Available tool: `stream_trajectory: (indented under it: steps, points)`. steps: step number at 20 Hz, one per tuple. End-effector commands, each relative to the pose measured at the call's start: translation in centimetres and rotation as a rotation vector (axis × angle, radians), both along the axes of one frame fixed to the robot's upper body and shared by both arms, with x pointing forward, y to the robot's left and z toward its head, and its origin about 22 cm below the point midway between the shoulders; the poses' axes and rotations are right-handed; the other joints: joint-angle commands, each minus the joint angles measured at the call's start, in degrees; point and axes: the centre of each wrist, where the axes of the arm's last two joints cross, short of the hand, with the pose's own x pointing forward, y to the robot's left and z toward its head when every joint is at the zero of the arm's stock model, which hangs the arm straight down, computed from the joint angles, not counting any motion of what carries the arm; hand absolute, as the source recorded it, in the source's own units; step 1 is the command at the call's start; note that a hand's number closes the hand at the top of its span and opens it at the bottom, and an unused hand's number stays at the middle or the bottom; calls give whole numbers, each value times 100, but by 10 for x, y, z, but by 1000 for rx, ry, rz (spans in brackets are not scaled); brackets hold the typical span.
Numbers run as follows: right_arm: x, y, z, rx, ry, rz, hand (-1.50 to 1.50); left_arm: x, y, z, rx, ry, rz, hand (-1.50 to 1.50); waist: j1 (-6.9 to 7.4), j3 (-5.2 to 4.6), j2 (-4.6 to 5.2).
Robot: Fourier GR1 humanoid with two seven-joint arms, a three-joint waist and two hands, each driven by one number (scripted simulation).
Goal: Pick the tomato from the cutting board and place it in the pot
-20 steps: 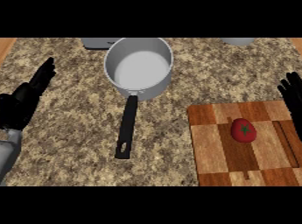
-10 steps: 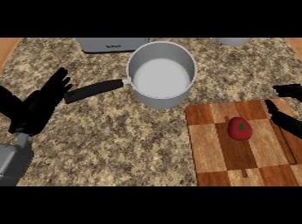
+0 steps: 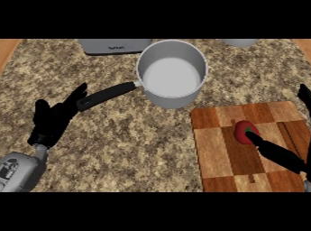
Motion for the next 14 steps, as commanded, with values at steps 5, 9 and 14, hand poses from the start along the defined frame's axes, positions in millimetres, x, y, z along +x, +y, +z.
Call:
stream_trajectory:
  steps: [5,9,14]
  points:
    - [-31,7,16,8,322,-80,-150,-24,-8,-35,-80,73,35,0,187,-264,102]
    - [-30,14,40,73,415,-62,-150,-28,-33,-41,-82,76,-1,0,280,-248,112]
    - [-27,19,31,67,646,-43,-150,-17,-33,-33,-76,65,-15,0,355,-237,147]
